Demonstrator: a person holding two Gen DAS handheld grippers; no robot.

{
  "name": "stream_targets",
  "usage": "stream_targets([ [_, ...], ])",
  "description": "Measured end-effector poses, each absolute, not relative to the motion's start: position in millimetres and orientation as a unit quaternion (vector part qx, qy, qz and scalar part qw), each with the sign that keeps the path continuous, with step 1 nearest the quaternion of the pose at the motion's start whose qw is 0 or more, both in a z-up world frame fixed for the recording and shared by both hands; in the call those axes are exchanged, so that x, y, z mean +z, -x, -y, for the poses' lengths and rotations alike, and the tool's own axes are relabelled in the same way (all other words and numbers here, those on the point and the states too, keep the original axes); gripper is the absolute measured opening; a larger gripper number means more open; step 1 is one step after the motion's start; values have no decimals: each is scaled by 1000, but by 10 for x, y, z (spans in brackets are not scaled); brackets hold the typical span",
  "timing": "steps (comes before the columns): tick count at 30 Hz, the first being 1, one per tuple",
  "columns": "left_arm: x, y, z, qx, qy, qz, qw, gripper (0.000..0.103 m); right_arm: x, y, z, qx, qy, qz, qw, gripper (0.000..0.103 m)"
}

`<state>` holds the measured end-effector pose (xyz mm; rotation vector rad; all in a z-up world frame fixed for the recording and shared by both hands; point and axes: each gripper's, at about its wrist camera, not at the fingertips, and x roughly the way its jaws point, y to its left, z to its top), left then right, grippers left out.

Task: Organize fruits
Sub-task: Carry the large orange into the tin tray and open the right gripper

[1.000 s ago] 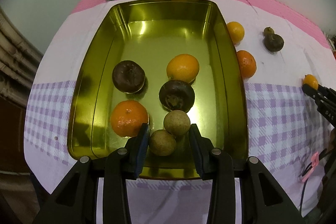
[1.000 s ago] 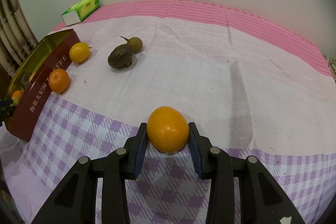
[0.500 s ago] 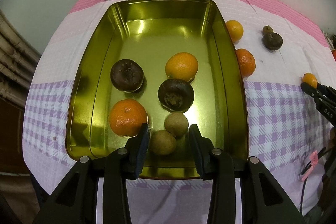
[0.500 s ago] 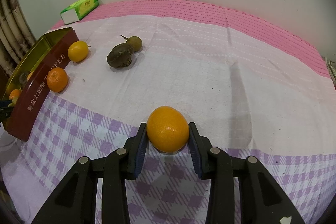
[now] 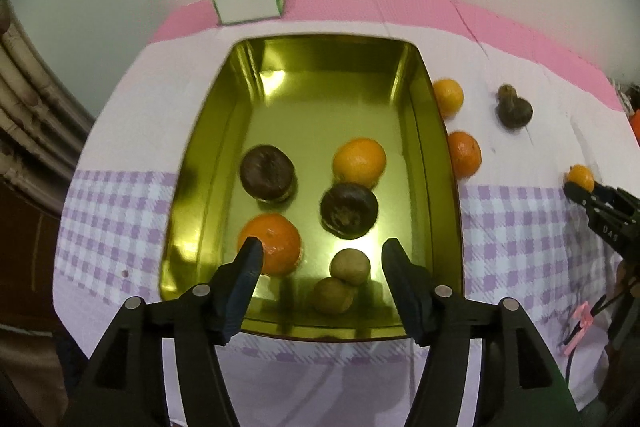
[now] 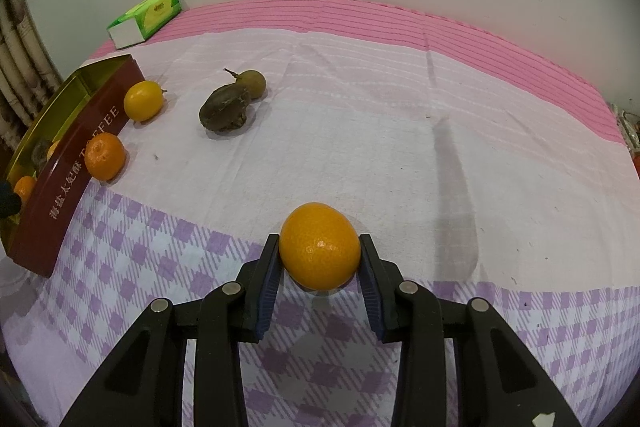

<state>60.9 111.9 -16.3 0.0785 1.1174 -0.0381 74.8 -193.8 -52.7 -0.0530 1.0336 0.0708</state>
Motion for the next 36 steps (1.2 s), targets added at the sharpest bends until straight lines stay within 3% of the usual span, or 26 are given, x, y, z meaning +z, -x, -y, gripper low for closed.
stream_targets([
  [10,68,-560,-1439,36,-17,-495,868,71,-284,-725,1684,61,33,-477,876,35],
  [23,80,-486,-1880,104,18,-479,872,74,132,-679,531,197,75,-443,871,35],
  [36,81,-490,-1984,112,40,-475,872,78,67,-649,-293,252,119,-444,852,35],
])
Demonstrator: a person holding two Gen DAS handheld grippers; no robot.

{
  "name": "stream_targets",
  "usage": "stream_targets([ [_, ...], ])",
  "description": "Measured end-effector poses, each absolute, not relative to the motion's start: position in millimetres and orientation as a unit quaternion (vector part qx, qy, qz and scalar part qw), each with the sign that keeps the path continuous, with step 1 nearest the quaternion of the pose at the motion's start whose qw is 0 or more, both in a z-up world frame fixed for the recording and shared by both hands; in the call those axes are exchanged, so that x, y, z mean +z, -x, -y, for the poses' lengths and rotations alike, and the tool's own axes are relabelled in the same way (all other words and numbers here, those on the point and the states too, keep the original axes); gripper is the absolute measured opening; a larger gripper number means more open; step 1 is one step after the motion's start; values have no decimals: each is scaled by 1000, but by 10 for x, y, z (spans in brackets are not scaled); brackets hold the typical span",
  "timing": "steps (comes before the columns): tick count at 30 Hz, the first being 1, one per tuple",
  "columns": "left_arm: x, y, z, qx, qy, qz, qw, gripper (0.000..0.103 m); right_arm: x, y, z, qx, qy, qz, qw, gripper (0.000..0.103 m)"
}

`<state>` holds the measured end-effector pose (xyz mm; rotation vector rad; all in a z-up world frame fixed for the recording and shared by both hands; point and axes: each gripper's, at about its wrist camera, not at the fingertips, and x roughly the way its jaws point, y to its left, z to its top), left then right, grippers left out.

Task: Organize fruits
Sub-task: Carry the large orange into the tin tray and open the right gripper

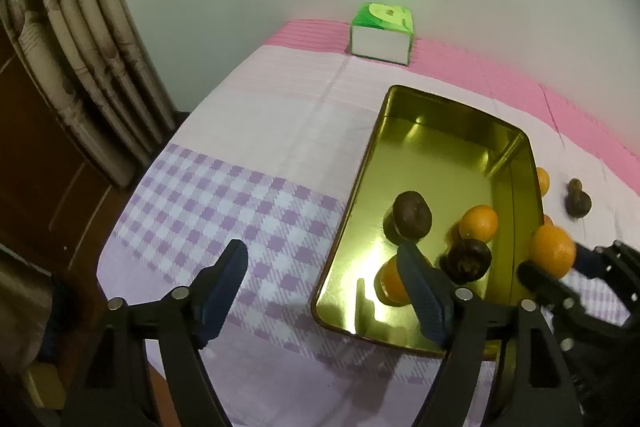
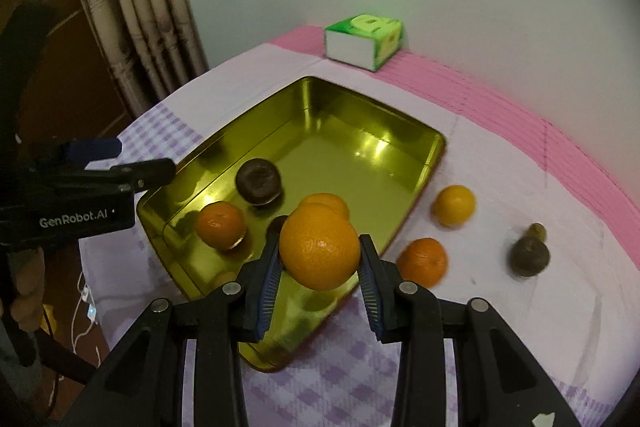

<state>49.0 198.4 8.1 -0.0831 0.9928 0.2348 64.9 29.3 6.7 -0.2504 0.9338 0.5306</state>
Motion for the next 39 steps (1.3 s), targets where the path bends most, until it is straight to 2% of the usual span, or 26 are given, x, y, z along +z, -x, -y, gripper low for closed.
stream_targets([
  [23,48,-496,-2060,128,55,-480,866,79,-257,-699,-493,256,142,-473,831,35],
  [39,-5,-484,-2015,124,50,-483,865,79,-84,-686,-382,261,114,-458,842,36],
])
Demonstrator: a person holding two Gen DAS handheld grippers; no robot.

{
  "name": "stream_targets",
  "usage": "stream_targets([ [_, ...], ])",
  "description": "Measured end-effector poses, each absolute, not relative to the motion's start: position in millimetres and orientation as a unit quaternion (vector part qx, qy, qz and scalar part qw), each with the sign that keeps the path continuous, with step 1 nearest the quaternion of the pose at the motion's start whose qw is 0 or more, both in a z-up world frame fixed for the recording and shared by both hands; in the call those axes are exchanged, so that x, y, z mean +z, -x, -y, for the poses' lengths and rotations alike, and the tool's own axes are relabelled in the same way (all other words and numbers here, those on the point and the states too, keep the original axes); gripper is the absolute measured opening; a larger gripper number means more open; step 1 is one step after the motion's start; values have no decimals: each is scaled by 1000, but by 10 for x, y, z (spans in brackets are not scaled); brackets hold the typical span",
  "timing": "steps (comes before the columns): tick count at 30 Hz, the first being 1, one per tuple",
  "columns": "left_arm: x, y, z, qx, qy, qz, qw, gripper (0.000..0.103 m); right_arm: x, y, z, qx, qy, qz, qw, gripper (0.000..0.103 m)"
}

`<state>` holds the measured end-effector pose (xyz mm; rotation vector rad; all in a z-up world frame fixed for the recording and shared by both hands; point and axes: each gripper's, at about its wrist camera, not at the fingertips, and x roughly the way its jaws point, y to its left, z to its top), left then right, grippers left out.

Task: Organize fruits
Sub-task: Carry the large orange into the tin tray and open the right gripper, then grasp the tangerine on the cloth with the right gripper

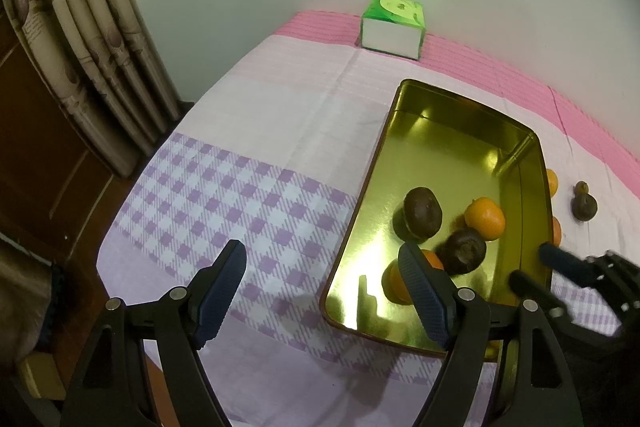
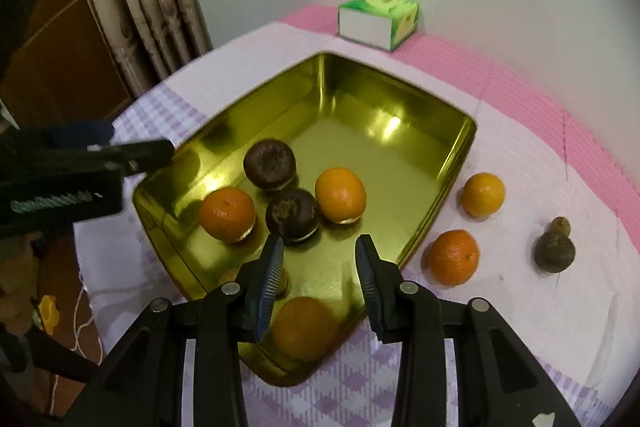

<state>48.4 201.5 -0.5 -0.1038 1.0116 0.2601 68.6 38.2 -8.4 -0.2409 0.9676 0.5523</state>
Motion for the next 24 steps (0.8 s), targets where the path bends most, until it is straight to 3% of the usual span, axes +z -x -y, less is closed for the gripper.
stream_targets([
  [8,1,-490,-2011,124,48,-483,865,79,70,-746,136,221,87,-446,863,39],
  [24,-44,-541,-1921,108,30,-493,863,79,-399,-1012,429,193,86,-480,851,39],
])
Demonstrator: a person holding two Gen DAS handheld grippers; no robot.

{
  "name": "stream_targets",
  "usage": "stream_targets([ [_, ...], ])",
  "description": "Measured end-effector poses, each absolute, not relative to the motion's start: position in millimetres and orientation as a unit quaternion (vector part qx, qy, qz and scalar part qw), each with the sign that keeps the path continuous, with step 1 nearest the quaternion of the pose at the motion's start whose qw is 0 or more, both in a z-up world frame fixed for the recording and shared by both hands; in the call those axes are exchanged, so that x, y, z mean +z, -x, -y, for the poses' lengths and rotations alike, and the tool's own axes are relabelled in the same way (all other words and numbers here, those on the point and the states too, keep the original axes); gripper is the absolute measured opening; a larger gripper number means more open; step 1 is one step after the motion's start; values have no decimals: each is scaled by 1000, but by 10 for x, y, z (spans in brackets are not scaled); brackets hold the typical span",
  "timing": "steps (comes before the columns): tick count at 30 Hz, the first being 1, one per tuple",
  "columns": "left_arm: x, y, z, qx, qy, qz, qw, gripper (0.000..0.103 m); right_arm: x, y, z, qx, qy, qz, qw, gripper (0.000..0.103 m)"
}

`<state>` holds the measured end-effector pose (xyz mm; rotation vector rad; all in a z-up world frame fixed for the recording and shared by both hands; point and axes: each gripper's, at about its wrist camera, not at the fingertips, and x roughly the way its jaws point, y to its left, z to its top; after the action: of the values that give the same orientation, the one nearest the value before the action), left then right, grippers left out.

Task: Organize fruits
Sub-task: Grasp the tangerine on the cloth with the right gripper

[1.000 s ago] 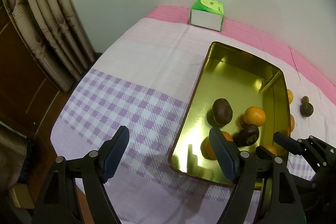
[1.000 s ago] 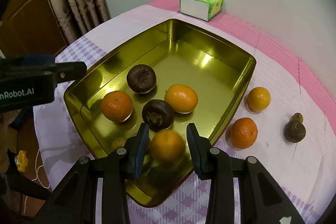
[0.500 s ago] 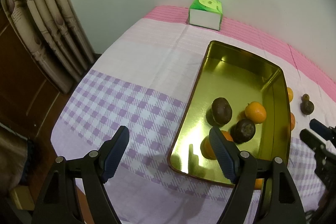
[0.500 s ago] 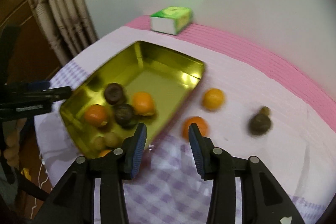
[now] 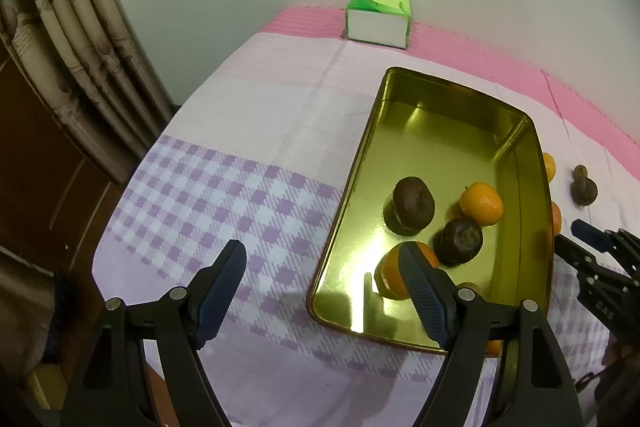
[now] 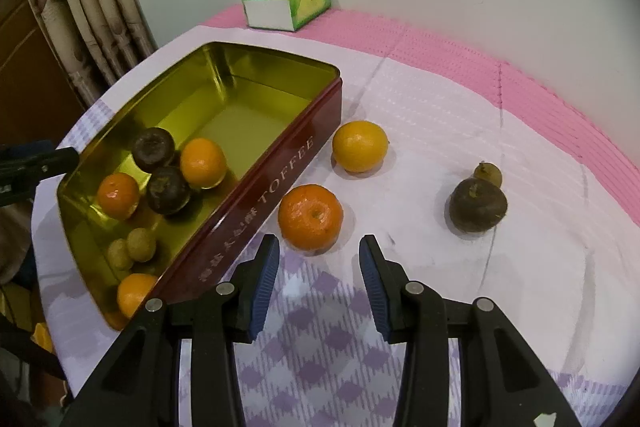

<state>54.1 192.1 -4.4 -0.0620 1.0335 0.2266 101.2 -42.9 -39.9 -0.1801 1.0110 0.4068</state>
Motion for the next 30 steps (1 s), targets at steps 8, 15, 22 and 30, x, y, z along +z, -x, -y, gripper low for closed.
stream_targets([
  [8,-74,-565,-1891,104,22,-499,860,79,-530,-1125,366,193,86,-484,849,45],
  [15,-96,-578,-1869,102,15,-501,859,79,-573,-1219,284,197,94,-474,853,45],
  [22,-116,-597,-1863,101,13,-505,857,79,-605,-1320,236,198,93,-469,856,44],
  [30,-136,-606,-1848,100,11,-509,855,79,-638,-1332,213,201,89,-469,855,35],
])
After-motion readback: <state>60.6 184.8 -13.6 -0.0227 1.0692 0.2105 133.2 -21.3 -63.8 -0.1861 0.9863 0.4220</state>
